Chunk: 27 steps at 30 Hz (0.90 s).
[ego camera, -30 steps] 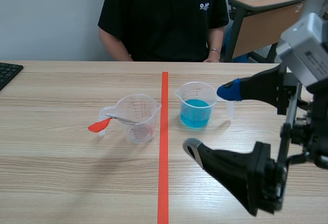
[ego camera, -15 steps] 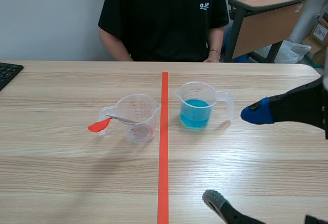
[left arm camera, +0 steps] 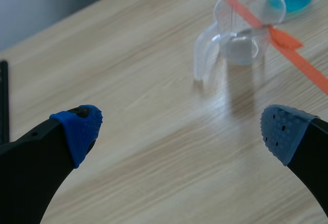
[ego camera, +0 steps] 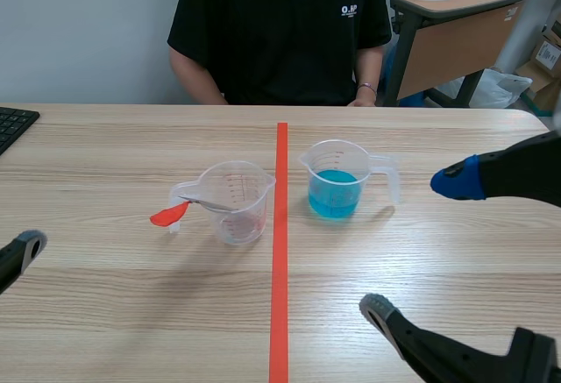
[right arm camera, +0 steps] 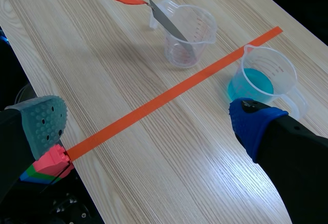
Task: Do the redox reaction experiment.
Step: 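Return to the home posture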
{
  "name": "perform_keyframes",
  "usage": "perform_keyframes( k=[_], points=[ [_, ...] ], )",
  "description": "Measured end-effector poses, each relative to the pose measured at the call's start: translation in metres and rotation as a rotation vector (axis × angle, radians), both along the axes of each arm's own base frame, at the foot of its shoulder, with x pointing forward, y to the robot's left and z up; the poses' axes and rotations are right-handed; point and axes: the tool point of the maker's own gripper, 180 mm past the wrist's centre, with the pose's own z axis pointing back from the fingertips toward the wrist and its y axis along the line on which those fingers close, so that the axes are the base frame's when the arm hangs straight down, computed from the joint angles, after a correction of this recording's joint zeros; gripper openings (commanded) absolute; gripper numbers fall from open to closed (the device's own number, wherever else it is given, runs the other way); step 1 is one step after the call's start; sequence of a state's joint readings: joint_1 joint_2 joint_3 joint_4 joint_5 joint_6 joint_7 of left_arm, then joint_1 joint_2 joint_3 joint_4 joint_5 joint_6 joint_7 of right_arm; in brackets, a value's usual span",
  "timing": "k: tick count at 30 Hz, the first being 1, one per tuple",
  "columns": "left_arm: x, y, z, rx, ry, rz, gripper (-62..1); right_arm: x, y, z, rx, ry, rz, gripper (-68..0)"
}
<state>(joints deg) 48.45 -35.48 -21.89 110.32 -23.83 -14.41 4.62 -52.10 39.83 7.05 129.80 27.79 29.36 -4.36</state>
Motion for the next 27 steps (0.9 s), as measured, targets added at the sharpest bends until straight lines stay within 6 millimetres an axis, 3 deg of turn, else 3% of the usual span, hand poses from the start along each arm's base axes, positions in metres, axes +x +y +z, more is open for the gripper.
perform_keyframes(
  k=[14,27],
  points=[
    [0.033,-0.022,0.043,-0.011,-0.148,-0.143,1.4,0.0,0.0,0.0,0.0,0.001,0.0,0.4],
    [0.03,-0.035,0.042,-0.058,-0.158,-0.171,1.4,0.0,0.0,0.0,0.0,0.0,0.0,0.4]
  ],
)
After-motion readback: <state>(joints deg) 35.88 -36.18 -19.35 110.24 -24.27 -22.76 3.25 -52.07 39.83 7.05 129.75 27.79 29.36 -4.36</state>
